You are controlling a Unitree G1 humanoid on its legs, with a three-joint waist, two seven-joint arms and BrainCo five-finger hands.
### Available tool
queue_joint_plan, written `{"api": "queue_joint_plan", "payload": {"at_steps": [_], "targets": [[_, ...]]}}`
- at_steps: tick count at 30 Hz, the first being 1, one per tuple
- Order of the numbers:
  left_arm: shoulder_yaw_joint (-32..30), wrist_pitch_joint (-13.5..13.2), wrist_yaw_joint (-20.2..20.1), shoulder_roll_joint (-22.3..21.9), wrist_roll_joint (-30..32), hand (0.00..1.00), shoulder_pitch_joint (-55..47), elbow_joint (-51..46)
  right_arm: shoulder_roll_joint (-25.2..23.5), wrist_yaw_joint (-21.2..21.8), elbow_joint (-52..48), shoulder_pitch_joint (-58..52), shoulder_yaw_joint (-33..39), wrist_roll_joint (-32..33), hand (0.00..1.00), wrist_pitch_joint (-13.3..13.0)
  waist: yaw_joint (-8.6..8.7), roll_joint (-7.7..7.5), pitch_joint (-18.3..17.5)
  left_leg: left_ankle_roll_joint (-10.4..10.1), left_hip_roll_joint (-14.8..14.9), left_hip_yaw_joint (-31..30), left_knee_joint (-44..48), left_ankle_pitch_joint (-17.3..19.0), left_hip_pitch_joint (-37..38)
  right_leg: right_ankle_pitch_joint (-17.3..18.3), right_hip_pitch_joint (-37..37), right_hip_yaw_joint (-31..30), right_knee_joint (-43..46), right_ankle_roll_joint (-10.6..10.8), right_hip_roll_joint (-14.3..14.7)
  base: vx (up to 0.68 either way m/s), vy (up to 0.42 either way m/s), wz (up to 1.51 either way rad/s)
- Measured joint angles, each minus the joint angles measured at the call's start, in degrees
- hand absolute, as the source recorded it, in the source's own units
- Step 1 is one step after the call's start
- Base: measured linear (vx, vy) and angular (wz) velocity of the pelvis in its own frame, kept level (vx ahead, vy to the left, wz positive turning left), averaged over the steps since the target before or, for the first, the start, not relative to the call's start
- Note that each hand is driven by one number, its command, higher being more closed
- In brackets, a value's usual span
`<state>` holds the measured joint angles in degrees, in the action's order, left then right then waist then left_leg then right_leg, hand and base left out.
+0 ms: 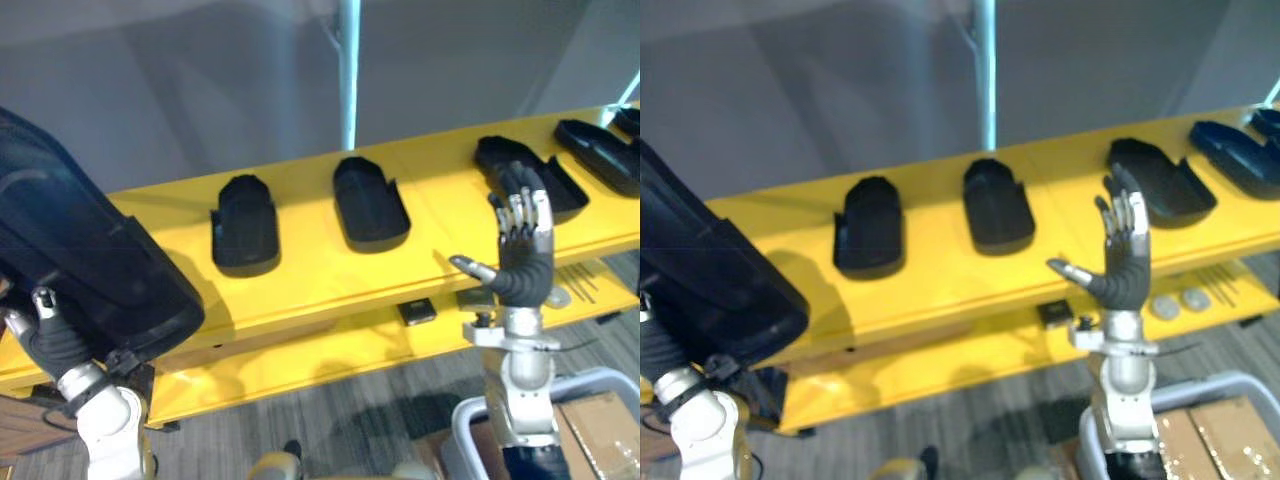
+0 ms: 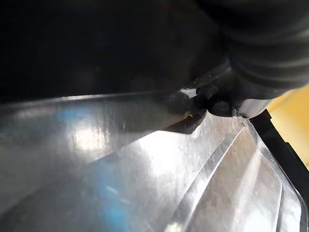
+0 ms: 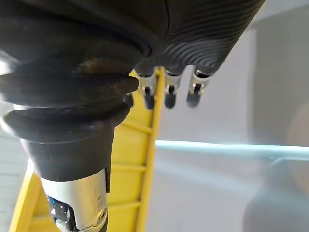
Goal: Walk over and take plastic housings, then place them on the shelf
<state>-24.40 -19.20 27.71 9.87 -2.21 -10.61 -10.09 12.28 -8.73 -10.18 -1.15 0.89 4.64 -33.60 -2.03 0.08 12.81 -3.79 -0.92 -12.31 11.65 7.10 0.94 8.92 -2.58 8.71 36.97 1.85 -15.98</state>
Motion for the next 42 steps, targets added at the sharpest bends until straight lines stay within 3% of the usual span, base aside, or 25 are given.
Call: {"api": "queue_joint_plan", "payload": {"at_steps": [3,6,8,10,12,13,14,17,21,24,27,30,31,35,42], "targets": [[-0.3,0.3,-0.2,1.1,-2.5,1.0,0.0,-2.6,-0.3,-1.6,-0.1,0.5,0.3,-2.7,0.0,-0.4,-0.13,0.12,0.2,1.5,2.6,-0.1,-3.1,-1.8,-1.1,-3.3,-0.6,-2.4,-3.9,-1.0,3.4,-0.03,-0.023,0.16],[-0.4,0.6,1.2,0.8,-4.2,1.0,0.6,-5.5,-0.2,-2.8,-0.4,2.8,2.6,-4.5,0.0,-0.5,-0.14,0.12,0.3,0.1,4.1,-0.4,-5.7,-5.1,-5.5,-3.3,0.3,-4.0,-14.7,-0.5,6.1,-0.06,-0.045,0.21],[0.2,0.6,1.6,0.7,-4.4,1.0,2.5,-5.7,0.4,-5.1,-0.3,5.2,5.1,-4.9,0.0,-0.6,-0.09,-0.36,0.8,-1.2,3.8,-1.2,-6.8,-7.1,-8.3,-2.6,0.2,-3.7,-20.2,0.6,6.4,-0.03,-0.079,0.29],[1.8,0.6,2.1,-0.2,-4.3,1.0,3.8,-5.7,0.9,-7.5,-0.1,6.3,7.6,-5.5,0.0,-0.6,0.13,-0.05,2.3,-2.5,3.9,-1.7,-9.7,-10.2,-8.9,-0.9,0.8,-2.3,-23.2,3.2,6.1,-0.03,-0.13,0.33],[3.3,0.6,2.2,-1.6,-3.9,1.0,3.9,-5.9,1.0,-9.0,-0.2,4.8,10.7,-5.6,0.0,-0.6,1.5,0.48,2.7,-1.8,4.2,-0.6,-11.0,-11.7,-9.0,0.2,2.2,0.3,-23.7,4.8,6.0,-0.04,-0.13,0.66],[4.1,0.6,1.9,-1.8,-3.3,1.0,4.0,-6.0,1.0,-9.7,-0.4,3.3,13.4,-5.4,0.0,-0.6,2.99,0.91,3.0,-1.0,5.3,2.8,-11.4,-12.0,-8.9,0.5,3.8,2.6,-23.8,4.7,6.0,-0.04,-0.087,0.84],[4.5,0.6,1.8,-1.8,-2.9,1.0,4.0,-6.3,1.2,-10.0,-0.5,2.7,14.7,-5.4,0.0,-0.6,3.38,1.15,3.0,-0.9,6.1,4.8,-11.3,-12.2,-8.8,0.7,4.2,3.4,-23.8,4.6,6.1,-0.04,-0.064,0.61],[4.4,1.4,1.0,-1.0,-1.1,1.0,5.3,-7.5,1.7,-10.3,-0.6,1.7,18.2,-4.4,0.0,-1.4,3.24,1.75,3.3,-1.4,6.8,8.3,-11.6,-13.3,-8.6,1.3,3.9,3.3,-23.4,5.0,5.9,-0.01,-0.004,-0.01],[1.7,8.8,0.8,1.9,5.7,1.0,5.8,-6.7,1.3,-13.1,-0.6,-0.5,18.2,-4.6,0.0,-1.3,3.1,2.28,3.5,-1.9,5.6,11.6,-13.5,-13.7,-5.7,2.0,3.6,0.4,-22.3,5.8,4.1,0.0,0.055,-0.26],[-2.8,11.9,1.2,4.1,7.3,1.0,5.2,-4.6,0.1,-17.3,-0.6,-3.5,20.0,-5.9,0.0,-1.0,3.48,2.61,3.5,-2.3,5.5,13.1,-14.7,-14.1,-4.2,2.0,3.5,-1.0,-22.4,5.8,3.8,0.04,0.035,-0.26],[-6.2,15.0,2.2,7.8,7.3,1.0,3.7,-0.7,-1.3,-21.1,0.1,-6.7,24.4,-6.1,0.0,0.2,4.51,3.02,3.2,-2.5,5.5,14.4,-16.1,-14.6,-3.2,2.1,2.9,-2.0,-22.3,6.1,3.8,0.03,-0.003,-0.18],[-8.2,18.4,2.3,12.2,7.3,1.0,3.9,4.2,-1.4,-21.4,3.3,-9.8,27.3,-5.1,0.0,2.0,5.36,3.53,2.9,-2.5,5.6,15.7,-16.2,-14.6,-3.0,2.2,2.5,-2.9,-22.3,6.1,3.8,0.02,-0.006,-0.16],[-9.0,19.5,2.1,15.3,7.2,1.0,4.2,7.5,-1.4,-21.4,5.7,-11.3,27.7,-4.1,0.0,3.0,6.08,3.83,2.7,-2.5,5.7,16.0,-16.2,-14.6,-3.0,2.2,2.3,-3.1,-22.2,6.2,3.8,0.01,-0.01,-0.07],[-9.3,22.5,0.1,24.1,7.0,1.0,7.5,17.5,-1.3,-21.4,13.3,-14.5,28.2,-2.9,0.0,5.0,6.11,4.89,2.0,-2.5,5.7,17.9,-16.2,-14.6,-3.0,2.4,0.8,-4.7,-21.1,6.5,3.8,-0.02,-0.003,-0.19],[-6.0,27.3,-10.9,37.8,7.3,1.0,17.8,32.7,-0.3,-21.3,27.7,-17.1,29.3,2.6,0.0,6.2,6.2,5.43,1.4,-1.7,6.0,21.1,-16.5,-13.9,-2.5,2.4,0.2,-6.5,-20.7,7.2,3.7,-0.02,0.0,-0.1]]}}
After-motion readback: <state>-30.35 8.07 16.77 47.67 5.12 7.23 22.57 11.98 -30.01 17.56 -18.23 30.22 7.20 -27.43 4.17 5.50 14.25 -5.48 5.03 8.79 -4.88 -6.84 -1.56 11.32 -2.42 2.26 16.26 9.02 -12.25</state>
